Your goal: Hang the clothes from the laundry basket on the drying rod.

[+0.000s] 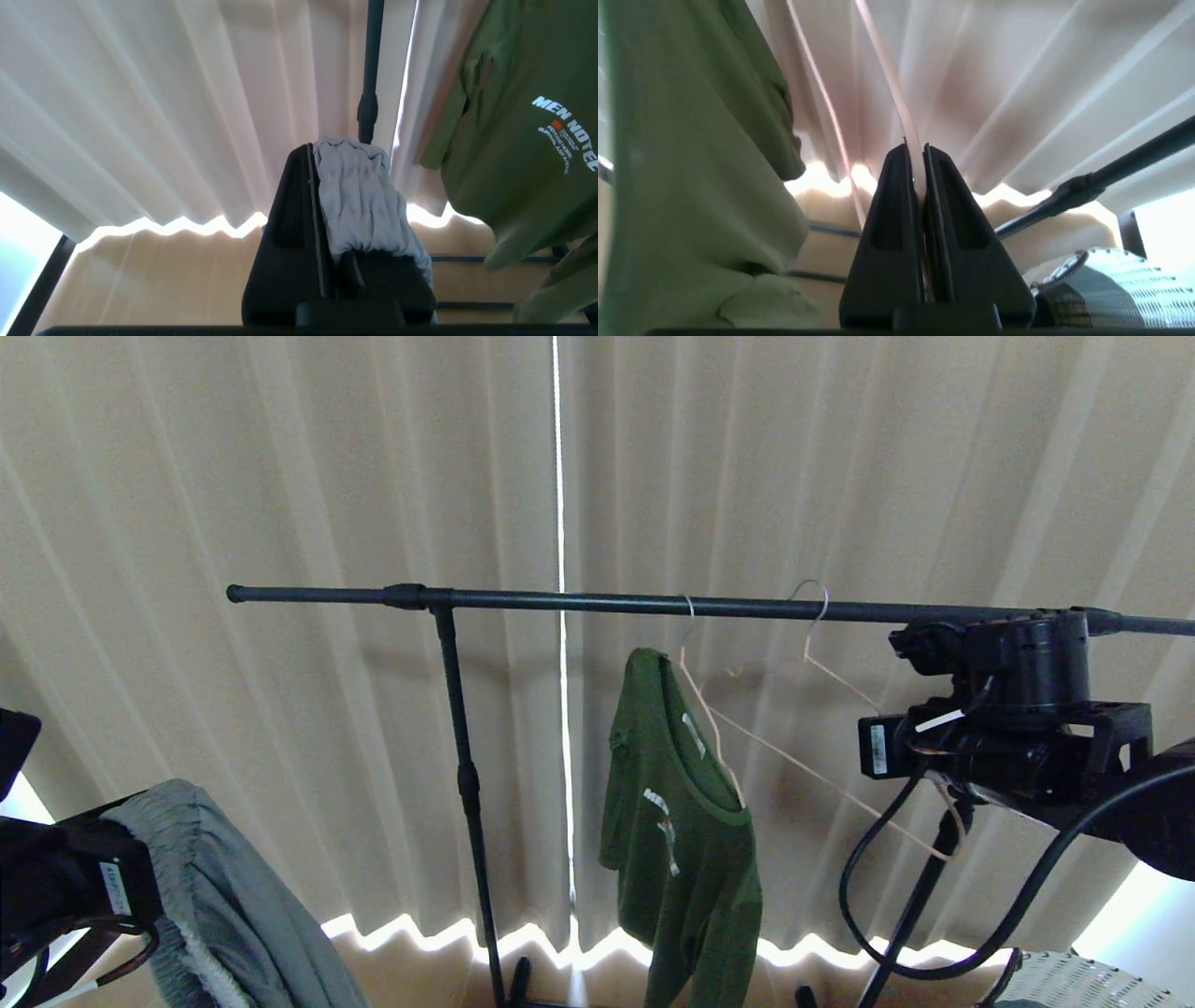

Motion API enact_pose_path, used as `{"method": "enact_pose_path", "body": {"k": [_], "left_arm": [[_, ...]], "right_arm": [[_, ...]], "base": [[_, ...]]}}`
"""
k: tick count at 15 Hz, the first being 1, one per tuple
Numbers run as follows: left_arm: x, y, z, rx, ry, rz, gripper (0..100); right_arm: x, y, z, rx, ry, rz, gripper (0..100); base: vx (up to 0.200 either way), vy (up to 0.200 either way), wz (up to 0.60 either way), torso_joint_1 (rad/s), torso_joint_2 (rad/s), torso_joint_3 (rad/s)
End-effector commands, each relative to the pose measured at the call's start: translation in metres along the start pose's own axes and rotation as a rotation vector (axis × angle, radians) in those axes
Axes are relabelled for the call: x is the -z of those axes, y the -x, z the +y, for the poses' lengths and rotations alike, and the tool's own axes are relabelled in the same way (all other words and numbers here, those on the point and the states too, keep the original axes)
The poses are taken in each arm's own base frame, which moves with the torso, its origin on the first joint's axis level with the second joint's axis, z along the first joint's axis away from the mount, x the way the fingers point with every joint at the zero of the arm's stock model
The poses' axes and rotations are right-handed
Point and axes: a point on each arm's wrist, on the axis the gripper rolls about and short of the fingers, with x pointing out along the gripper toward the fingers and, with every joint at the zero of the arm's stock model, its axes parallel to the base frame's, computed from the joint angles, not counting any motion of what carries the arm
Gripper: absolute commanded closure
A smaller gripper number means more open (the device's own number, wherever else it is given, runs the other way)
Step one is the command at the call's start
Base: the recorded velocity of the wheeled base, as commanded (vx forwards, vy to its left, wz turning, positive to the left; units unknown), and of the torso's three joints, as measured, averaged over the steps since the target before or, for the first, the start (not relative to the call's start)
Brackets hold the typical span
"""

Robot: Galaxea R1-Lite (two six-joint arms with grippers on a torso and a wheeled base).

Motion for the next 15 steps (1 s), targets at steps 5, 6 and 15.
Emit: {"method": "enact_pose_path", "body": {"k": [5,6,15], "left_arm": [[0.0,0.0,0.0,-0.001,-0.002,-0.001,100],[0.0,0.0,0.0,-0.001,-0.002,-0.001,100],[-0.001,0.0,0.0,-0.003,-0.006,-0.004,100]], "right_arm": [[-0.003,0.026,-0.01,-0.005,-0.021,-0.047,100],[-0.003,0.033,-0.013,-0.006,-0.024,-0.057,100],[0.0,0.063,-0.023,-0.02,-0.035,-0.105,100]], "base": [[0.0,0.0,0.0,0.0,0.0,0.0],[0.0,0.0,0.0,0.0,0.0,0.0],[-0.111,0.0,0.0,0.0,0.0,0.004]]}}
